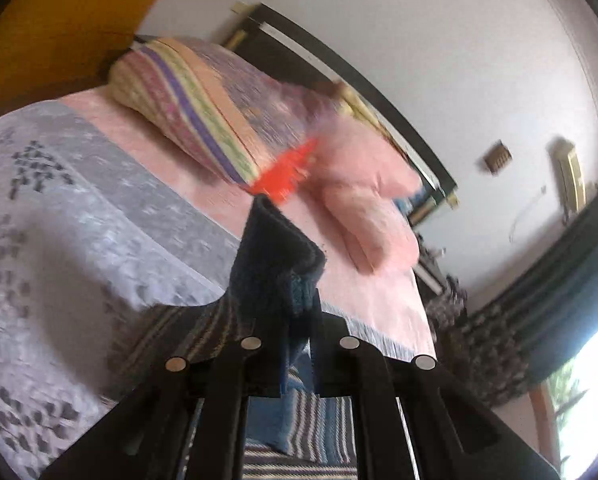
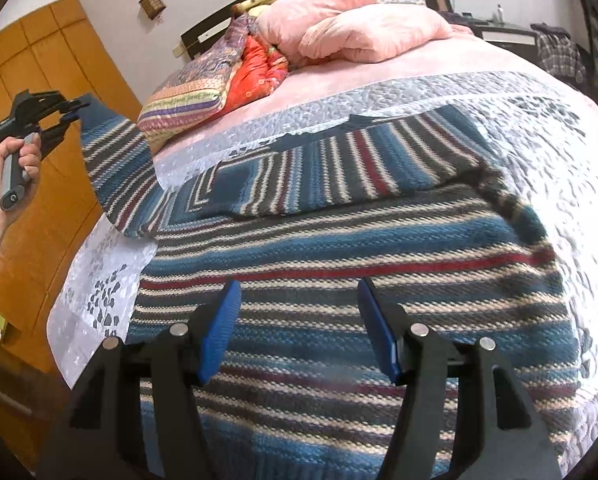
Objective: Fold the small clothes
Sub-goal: 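Lift the other sleeve with the left gripper and fold it across the body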
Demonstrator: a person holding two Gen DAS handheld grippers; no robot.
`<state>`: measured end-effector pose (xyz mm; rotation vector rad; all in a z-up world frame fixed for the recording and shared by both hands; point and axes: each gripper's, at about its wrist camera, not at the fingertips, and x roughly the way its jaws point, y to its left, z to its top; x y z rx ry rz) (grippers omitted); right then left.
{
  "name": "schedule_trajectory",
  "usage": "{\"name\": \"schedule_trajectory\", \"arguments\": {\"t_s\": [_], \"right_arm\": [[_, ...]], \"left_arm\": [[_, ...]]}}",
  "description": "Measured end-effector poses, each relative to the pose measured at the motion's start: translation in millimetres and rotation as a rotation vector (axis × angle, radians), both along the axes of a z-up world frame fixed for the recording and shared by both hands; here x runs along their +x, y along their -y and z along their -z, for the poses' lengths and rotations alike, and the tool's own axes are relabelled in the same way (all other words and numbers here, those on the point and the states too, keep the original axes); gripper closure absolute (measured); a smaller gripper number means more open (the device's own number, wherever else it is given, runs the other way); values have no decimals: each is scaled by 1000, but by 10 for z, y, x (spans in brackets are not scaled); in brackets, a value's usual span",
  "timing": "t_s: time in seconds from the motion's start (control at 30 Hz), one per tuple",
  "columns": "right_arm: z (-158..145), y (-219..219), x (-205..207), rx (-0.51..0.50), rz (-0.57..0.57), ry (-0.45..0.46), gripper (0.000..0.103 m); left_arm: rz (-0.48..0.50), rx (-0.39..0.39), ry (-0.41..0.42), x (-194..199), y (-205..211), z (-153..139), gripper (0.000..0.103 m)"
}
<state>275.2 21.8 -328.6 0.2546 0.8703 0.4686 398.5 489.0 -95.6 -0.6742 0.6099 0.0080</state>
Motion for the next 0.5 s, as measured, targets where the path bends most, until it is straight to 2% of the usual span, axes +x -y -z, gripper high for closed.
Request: {"name": "schedule_trajectory", "arguments": {"t_s": [0.13,0.3,0.5], "right_arm": [[84,126,0,21,23,-14,43],[191,226,29,63,40,-45,42],[296,322,73,87,55,-79,42]], "left_arm": [[75,30,-43,195,527,218,96],[155,63,-112,427,1164,663,96],[223,81,-217,594,1746,1395,96]]}}
